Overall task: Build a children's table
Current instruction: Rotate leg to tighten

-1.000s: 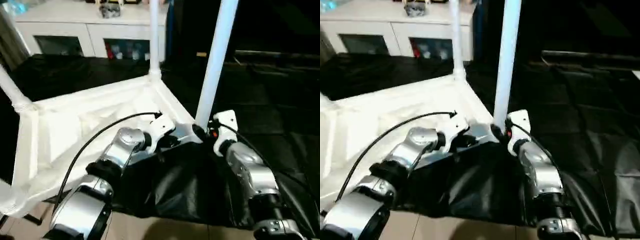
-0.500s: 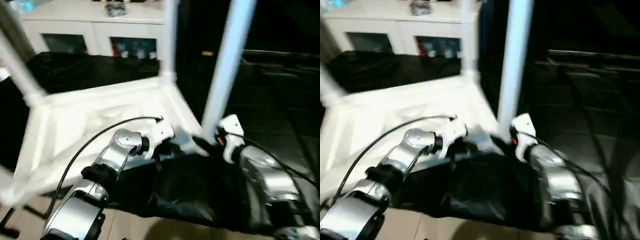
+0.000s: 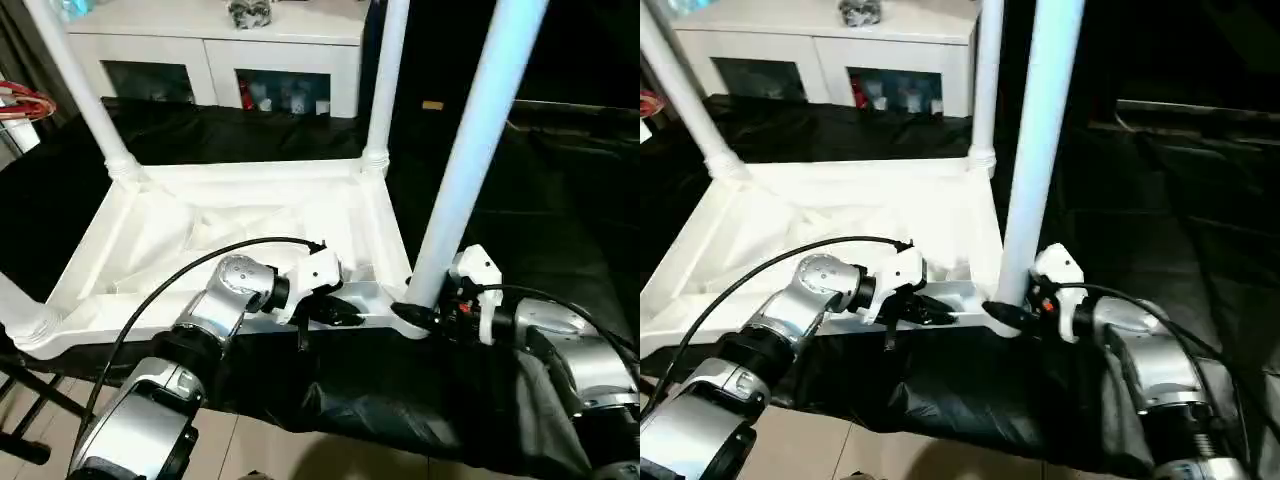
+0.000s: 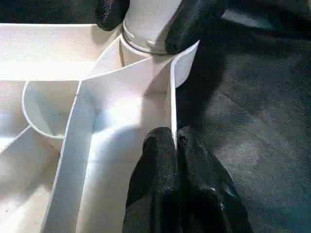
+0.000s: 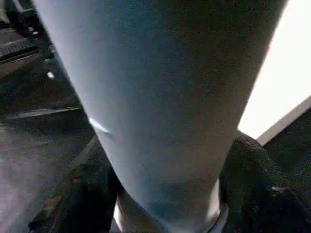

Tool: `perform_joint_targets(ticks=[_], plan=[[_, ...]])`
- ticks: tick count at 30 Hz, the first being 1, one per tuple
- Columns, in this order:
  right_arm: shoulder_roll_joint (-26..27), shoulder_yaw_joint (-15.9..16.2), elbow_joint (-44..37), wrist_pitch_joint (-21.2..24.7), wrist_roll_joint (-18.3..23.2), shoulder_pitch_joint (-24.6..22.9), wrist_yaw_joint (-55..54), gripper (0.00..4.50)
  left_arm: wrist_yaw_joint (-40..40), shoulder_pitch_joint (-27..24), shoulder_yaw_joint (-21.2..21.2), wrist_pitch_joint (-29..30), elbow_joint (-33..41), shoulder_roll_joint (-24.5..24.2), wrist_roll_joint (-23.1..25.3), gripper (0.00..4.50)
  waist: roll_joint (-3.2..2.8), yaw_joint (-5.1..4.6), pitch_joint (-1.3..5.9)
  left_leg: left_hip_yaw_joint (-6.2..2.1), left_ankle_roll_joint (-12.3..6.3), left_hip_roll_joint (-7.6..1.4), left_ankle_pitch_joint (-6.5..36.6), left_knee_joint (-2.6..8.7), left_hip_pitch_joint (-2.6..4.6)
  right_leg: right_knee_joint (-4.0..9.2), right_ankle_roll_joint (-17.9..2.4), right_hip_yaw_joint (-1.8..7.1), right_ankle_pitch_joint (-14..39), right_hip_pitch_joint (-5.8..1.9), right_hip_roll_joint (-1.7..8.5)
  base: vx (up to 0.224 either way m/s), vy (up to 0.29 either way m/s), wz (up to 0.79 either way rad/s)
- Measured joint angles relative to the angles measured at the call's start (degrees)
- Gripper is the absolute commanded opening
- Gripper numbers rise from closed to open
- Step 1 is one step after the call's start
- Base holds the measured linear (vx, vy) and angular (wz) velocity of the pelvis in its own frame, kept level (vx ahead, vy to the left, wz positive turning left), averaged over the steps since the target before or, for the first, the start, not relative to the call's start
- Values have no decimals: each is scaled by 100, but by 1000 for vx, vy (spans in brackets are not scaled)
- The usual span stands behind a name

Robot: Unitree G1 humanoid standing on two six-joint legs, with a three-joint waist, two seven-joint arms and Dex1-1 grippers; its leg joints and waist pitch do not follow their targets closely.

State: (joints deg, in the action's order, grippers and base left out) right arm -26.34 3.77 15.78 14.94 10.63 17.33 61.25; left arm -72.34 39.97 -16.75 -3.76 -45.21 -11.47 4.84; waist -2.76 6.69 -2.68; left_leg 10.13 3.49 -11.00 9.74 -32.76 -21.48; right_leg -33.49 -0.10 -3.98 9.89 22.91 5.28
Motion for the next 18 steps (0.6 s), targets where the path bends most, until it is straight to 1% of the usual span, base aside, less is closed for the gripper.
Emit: perform_joint_targets(ticks=[7,12,14,15,16,18], plan=[[-85,54,-98,8,78,-98,136,248,-109,-7,-50,-22,0,-34,-15,0,2,15,-1,0,1,0,0,-23,0,-19,0,4,0,-1,3,0,0,0],[99,9,-97,27,69,-130,-37,247,3,-6,-41,49,-14,5,-11,0,5,22,-2,-1,2,-2,-1,-31,7,-45,1,5,1,0,3,0,0,0],[322,-77,-68,33,13,-126,-461,247,253,5,-1,97,-59,32,13,0,5,6,-2,-1,3,-2,-2,-33,16,-56,2,9,1,-2,3,0,0,0],[591,-141,57,-19,-90,-36,-899,247,499,45,48,134,-142,84,63,0,14,-15,0,-3,4,-2,-2,-34,25,-63,2,8,1,-7,3,0,0,0],[891,-219,230,-68,-250,133,-1513,246,843,154,75,216,-257,169,162,0,13,-55,0,-4,8,0,-4,-39,31,-66,3,10,1,-5,3,0,0,0],[1139,-298,381,-73,-384,302,-2168,232,1196,234,78,327,-338,324,228,0,10,-112,0,-4,9,5,-5,-39,32,-56,28,14,17,-6,5,0,0,0]])
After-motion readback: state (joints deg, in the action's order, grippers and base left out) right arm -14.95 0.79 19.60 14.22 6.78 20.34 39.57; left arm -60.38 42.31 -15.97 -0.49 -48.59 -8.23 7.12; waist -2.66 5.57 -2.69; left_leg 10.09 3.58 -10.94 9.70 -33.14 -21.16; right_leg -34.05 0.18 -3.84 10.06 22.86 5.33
